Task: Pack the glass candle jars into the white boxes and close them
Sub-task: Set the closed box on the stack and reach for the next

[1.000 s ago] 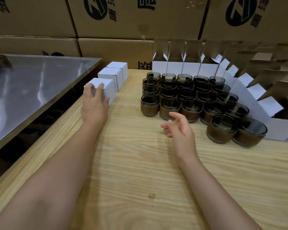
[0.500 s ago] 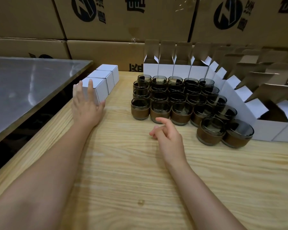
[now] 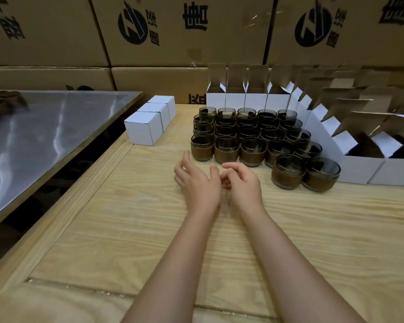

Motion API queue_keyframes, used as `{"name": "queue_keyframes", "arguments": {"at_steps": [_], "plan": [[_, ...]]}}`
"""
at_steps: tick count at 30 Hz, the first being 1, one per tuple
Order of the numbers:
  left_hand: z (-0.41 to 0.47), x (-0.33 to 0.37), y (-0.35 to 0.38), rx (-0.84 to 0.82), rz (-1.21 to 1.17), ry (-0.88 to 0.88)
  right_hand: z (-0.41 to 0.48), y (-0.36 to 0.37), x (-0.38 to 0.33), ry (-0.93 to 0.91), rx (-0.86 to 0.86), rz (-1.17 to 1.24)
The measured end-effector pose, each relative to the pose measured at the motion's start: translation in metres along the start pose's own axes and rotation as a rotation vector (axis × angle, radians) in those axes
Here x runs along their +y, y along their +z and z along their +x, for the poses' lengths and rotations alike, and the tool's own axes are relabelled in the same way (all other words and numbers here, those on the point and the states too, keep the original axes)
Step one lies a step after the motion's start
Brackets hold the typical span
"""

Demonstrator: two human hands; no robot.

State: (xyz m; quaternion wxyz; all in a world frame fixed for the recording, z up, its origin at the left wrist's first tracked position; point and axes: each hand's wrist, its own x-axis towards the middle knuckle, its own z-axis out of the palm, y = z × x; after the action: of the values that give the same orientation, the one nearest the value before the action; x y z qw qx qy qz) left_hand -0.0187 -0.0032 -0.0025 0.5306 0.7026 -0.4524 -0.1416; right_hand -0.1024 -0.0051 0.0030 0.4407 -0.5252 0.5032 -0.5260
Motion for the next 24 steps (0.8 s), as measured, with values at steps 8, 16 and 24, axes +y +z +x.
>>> {"name": "queue_keyframes", "arguments": {"at_steps": [8,16,24], "plan": [[0.007,0.001,-0.003,-0.122,-0.082,-0.062,0.008,-0.053,-0.047,-0.439,0.440,-0.092],[0.005,0.003,0.000,-0.205,0.101,-0.019,0.041,-0.184,-0.037,-0.279,0.685,-0.710],[0.005,0.005,0.000,-0.208,0.093,-0.032,0.041,-0.212,-0.023,-0.120,0.426,-1.034]]}}
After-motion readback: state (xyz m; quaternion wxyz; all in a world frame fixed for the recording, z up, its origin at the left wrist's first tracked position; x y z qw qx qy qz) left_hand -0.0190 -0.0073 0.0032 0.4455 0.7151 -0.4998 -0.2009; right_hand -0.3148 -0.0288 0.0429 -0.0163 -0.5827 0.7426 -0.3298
